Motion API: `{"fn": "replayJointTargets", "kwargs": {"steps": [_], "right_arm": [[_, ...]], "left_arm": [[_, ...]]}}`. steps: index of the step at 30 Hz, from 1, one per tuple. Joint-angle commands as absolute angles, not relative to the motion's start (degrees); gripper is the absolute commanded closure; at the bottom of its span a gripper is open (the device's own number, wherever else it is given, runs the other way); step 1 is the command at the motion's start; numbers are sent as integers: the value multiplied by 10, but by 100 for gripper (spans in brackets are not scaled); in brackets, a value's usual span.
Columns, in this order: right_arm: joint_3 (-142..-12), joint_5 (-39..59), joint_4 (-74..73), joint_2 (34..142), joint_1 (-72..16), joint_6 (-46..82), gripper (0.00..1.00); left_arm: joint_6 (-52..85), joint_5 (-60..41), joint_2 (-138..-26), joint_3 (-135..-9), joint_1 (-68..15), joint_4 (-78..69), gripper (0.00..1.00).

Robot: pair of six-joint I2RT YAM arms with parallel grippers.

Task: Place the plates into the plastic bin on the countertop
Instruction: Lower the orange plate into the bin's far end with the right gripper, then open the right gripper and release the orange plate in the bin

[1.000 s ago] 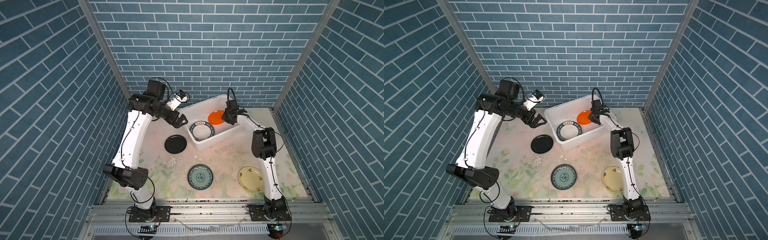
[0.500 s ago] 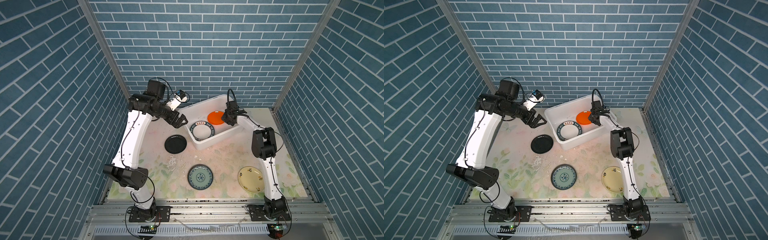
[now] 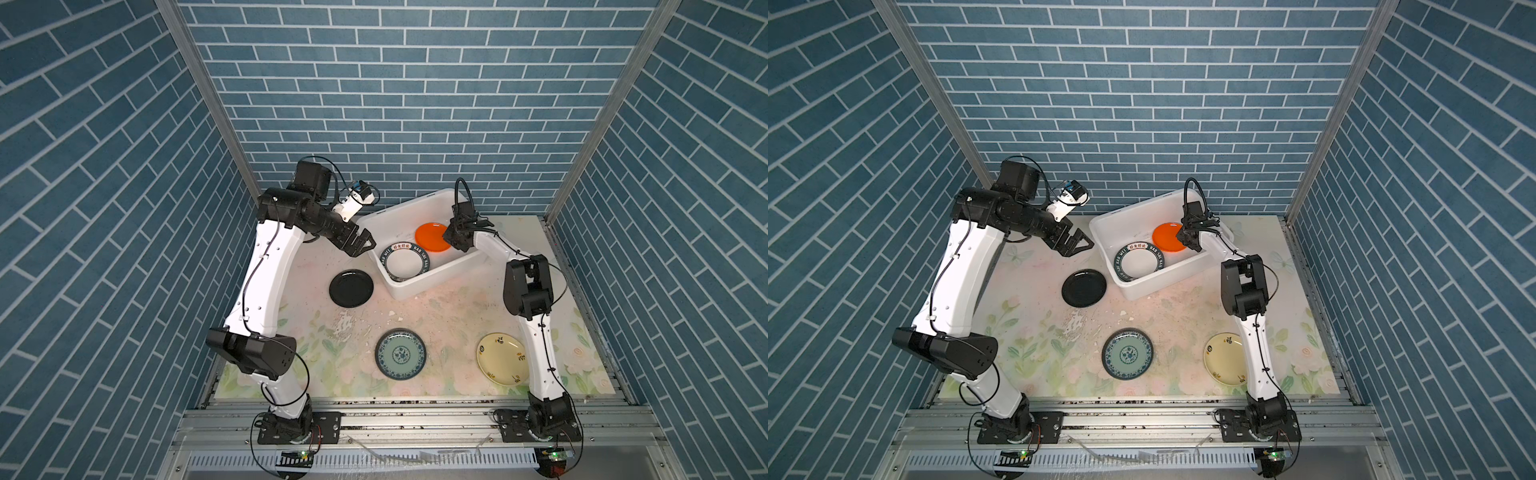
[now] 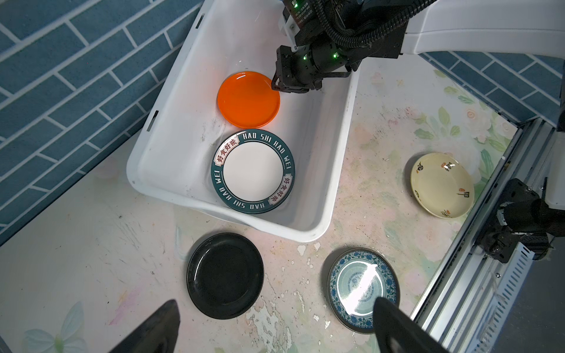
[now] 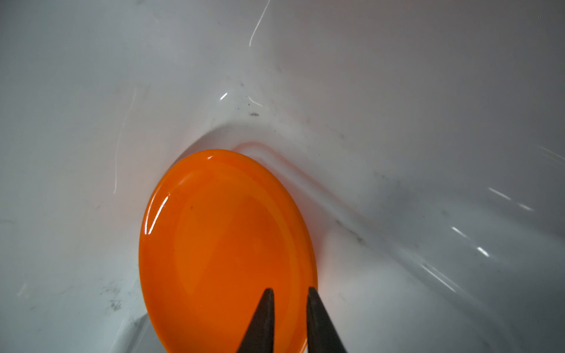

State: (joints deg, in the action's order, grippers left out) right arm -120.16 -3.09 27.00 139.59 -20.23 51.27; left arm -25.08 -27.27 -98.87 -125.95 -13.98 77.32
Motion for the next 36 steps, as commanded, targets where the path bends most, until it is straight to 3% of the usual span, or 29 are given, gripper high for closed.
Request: {"fn": "replayJointTargets", "kwargs": {"steps": [1,10,15,21,36], "right_arm": [[-1194,-51,287,1372,-192,552,78],[-1201,-47,283,1333,-193,517,78],[-1207,22,252,1304,-191,461,79],[-1257,72,338,1279,-185,382,78],[-1197,186,408,1152,-72,299,74]], "left_arm": [[-250,-281,-974,-1255,-136,779,0],[-249,-282,-968,-1254,-129,778,0],[-249,-285,-969,-1259,-127,779,0],[-252,-277,-968,-1261,-125,780,0],[-252,-271,-965,-1259,-125,780,0]]}}
